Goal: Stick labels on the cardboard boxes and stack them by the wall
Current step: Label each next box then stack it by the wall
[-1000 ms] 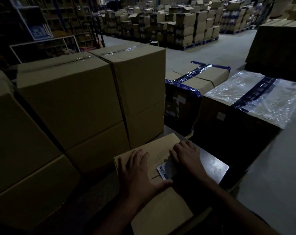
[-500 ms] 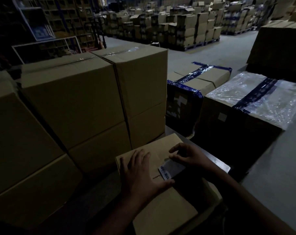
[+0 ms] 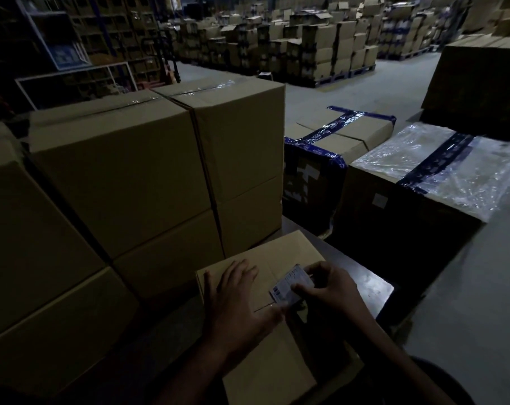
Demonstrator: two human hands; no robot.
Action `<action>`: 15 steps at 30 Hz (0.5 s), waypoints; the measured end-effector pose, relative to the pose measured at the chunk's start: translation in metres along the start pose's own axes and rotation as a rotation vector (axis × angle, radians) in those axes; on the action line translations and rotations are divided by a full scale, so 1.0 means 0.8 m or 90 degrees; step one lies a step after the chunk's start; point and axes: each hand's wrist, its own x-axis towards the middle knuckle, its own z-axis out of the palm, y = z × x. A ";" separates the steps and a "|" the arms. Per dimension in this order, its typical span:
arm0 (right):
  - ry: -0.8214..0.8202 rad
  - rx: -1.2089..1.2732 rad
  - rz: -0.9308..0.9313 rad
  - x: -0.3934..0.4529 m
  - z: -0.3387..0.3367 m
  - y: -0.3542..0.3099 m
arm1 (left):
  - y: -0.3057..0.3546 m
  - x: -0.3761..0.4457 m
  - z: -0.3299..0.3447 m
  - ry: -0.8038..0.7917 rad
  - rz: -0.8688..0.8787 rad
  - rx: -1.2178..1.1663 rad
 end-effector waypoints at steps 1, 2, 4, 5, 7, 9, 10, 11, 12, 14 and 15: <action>-0.004 0.001 0.000 0.000 0.000 -0.001 | -0.003 0.001 0.002 0.023 -0.003 -0.042; -0.017 0.017 0.005 -0.001 0.000 -0.001 | -0.005 0.003 0.005 0.051 -0.012 -0.076; -0.050 0.077 0.016 -0.002 -0.001 -0.001 | -0.009 0.006 0.013 0.090 -0.024 -0.082; -0.059 0.105 0.016 -0.004 -0.002 0.000 | -0.011 0.007 0.019 0.106 -0.022 -0.070; -0.055 0.157 0.000 -0.008 -0.006 -0.002 | -0.014 0.009 0.025 0.127 -0.014 -0.056; -0.056 0.200 -0.015 -0.013 -0.012 -0.006 | -0.017 0.011 0.031 0.140 -0.008 -0.047; -0.059 0.216 -0.022 -0.015 -0.013 -0.007 | -0.019 0.011 0.033 0.148 -0.004 -0.048; -0.060 0.226 -0.029 -0.018 -0.015 -0.010 | -0.019 0.011 0.034 0.156 -0.001 -0.048; -0.061 0.233 -0.033 -0.020 -0.015 -0.011 | -0.020 0.011 0.035 0.161 -0.001 -0.045; -0.075 0.240 -0.040 -0.022 -0.016 -0.014 | -0.019 0.011 0.033 0.151 -0.006 -0.040; -0.080 0.253 -0.041 -0.023 -0.019 -0.017 | -0.019 0.010 0.032 0.143 -0.008 -0.039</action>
